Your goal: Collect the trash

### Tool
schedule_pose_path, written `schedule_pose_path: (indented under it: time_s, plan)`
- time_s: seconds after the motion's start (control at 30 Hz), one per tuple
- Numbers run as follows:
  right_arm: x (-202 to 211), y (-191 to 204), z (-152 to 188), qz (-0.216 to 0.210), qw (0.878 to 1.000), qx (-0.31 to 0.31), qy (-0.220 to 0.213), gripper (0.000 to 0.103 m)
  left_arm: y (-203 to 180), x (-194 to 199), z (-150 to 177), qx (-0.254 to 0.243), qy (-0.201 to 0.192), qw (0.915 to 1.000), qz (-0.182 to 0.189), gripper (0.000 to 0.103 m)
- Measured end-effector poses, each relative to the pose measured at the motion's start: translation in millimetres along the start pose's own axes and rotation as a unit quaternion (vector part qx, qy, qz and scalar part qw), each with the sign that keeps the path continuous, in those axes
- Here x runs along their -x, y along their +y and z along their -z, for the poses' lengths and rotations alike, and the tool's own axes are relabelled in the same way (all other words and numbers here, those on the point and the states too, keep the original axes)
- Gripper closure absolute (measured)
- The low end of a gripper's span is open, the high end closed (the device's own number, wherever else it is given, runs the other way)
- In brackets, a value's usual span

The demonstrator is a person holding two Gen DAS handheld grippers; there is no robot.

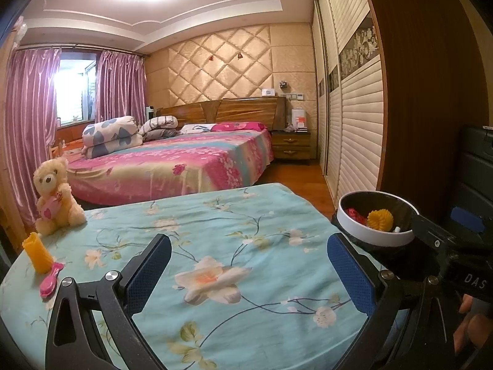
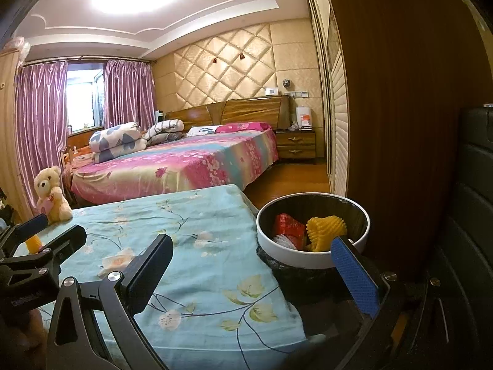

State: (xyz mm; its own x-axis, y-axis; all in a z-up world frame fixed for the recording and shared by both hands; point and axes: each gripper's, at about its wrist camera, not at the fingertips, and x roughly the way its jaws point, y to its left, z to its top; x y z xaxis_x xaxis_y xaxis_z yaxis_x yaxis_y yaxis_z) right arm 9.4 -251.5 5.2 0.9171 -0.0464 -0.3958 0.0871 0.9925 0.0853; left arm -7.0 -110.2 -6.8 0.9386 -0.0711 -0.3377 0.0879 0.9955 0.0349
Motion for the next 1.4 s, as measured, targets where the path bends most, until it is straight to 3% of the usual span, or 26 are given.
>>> schedule_pose_path:
  time_s: [1.4]
  plan:
    - [5.9, 9.1, -2.1, -0.013, 1.0, 0.005, -0.005, 0.0, 11.5, -1.1, 0.6, 0.002, -0.003, 1.0, 0.005, 0.001]
